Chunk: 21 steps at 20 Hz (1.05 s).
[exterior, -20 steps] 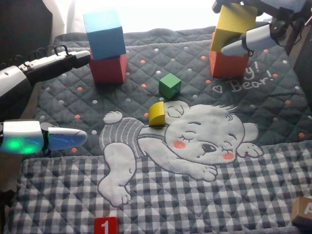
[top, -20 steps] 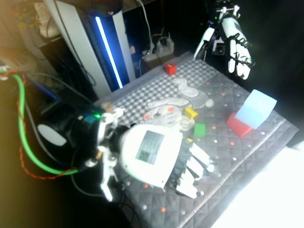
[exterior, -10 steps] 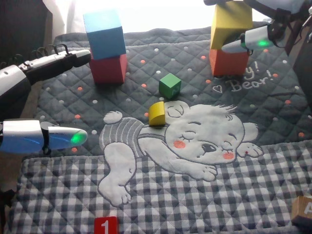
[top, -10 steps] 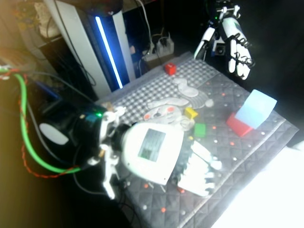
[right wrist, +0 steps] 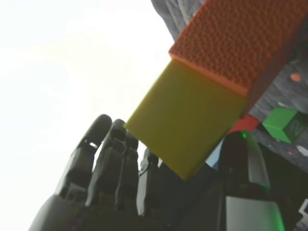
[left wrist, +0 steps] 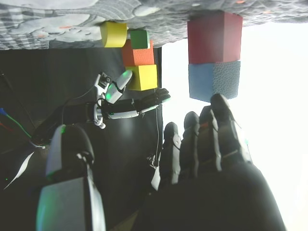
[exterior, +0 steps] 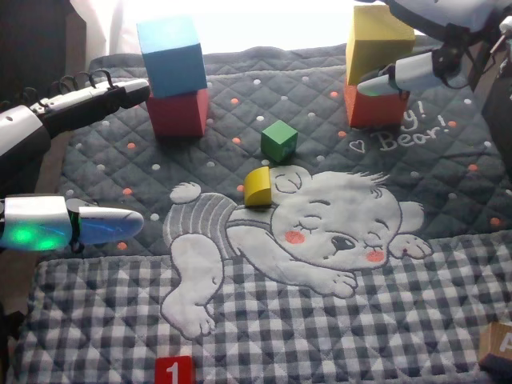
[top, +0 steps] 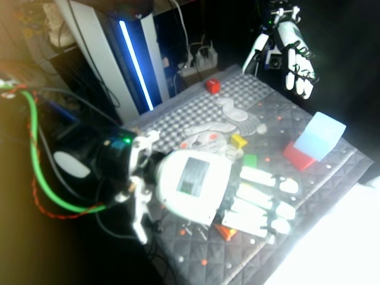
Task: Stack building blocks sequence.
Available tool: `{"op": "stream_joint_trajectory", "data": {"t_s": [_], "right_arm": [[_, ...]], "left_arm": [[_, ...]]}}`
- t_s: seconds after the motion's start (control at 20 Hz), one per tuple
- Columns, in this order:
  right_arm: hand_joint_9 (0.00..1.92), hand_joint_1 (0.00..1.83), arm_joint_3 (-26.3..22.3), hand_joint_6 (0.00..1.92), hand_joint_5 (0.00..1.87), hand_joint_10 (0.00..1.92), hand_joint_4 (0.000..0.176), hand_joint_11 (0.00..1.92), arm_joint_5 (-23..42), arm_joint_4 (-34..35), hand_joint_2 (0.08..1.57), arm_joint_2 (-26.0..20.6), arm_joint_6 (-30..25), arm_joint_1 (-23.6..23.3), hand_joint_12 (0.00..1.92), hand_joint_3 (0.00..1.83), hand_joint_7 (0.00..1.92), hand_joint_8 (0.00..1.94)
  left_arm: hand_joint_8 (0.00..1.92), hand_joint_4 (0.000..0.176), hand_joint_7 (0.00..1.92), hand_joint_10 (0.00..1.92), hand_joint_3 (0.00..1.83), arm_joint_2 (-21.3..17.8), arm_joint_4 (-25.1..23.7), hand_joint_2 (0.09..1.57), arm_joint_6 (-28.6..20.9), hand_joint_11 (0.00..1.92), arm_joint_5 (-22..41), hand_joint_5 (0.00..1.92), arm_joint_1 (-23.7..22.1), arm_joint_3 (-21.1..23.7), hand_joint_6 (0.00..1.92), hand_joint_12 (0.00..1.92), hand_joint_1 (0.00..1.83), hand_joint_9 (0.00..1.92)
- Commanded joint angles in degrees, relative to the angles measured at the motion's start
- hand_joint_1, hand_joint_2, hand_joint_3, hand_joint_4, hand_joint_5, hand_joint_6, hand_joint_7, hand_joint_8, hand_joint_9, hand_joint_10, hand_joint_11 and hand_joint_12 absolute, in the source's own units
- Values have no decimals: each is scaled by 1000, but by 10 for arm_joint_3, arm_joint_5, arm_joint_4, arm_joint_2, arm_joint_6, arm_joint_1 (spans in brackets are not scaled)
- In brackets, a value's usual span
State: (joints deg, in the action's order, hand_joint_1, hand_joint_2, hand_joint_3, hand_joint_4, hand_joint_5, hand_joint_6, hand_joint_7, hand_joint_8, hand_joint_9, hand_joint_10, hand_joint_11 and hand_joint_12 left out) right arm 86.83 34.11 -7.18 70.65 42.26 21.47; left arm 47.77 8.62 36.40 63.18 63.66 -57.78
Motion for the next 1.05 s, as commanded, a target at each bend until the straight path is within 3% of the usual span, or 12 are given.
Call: {"op": "stream_joint_trajectory", "data": {"t_s": [0.0,0.15,0.25,0.35,0.4,0.45,0.5,0.6,0.7,0.75,0.9,1.0], "right_arm": [[284,972,-5,0,125,1,153,0,106,14,898,-18,1,-10,1082,0,213,0],[161,845,-39,1,19,1,175,0,171,17,850,-56,-7,-8,795,0,87,2],[135,805,-87,0,0,2,175,3,258,22,850,-100,-11,18,1325,0,4,0],[41,737,-137,0,0,11,91,0,365,46,885,-142,-11,77,444,3,0,0],[66,744,-176,0,0,5,153,0,449,71,883,-170,-8,147,625,0,13,0],[92,775,-185,2,16,6,171,0,464,79,920,-175,-5,165,546,6,41,4],[93,807,-212,1,17,3,175,0,503,97,966,-188,6,218,400,9,63,4],[104,857,-248,0,0,7,129,0,559,126,1048,-200,13,295,190,7,123,7],[108,849,-272,0,0,3,127,0,598,148,998,-203,13,350,7,0,60,1],[49,726,-283,0,0,0,161,0,618,158,986,-204,13,375,1,0,11,0],[119,955,-301,9,118,12,126,54,668,174,901,-208,12,418,26,0,123,8],[91,912,-310,0,4,1,143,36,668,169,967,-209,12,418,19,11,53,0]], "left_arm": [[2,110,158,2,0,2,6,946,-5,0,76,229,-8,1,1,589,775,89],[0,81,150,1,0,-3,4,939,-5,0,79,226,-11,-3,0,556,765,88],[1,81,124,1,1,-11,9,944,-4,0,104,219,-11,-2,0,465,741,65],[5,92,29,0,1,-18,23,958,7,0,156,130,-9,8,20,9,828,0],[0,136,5,0,0,-23,28,943,11,0,204,96,-1,20,4,1,823,0],[0,146,0,0,0,-23,28,947,11,0,214,36,2,23,0,0,770,0],[0,158,0,0,0,-23,28,946,11,0,232,6,8,31,0,0,734,0],[0,154,0,0,0,-23,29,943,10,0,255,0,14,41,0,0,692,0],[0,158,0,1,0,-19,34,899,10,0,277,0,16,42,0,511,628,2],[0,121,0,2,7,-17,35,958,10,0,291,0,15,44,0,689,611,9],[0,174,0,0,8,-8,35,1136,10,0,321,0,17,52,0,269,495,0],[0,146,0,0,0,1,35,1138,5,18,339,0,20,52,0,79,442,0]]}}
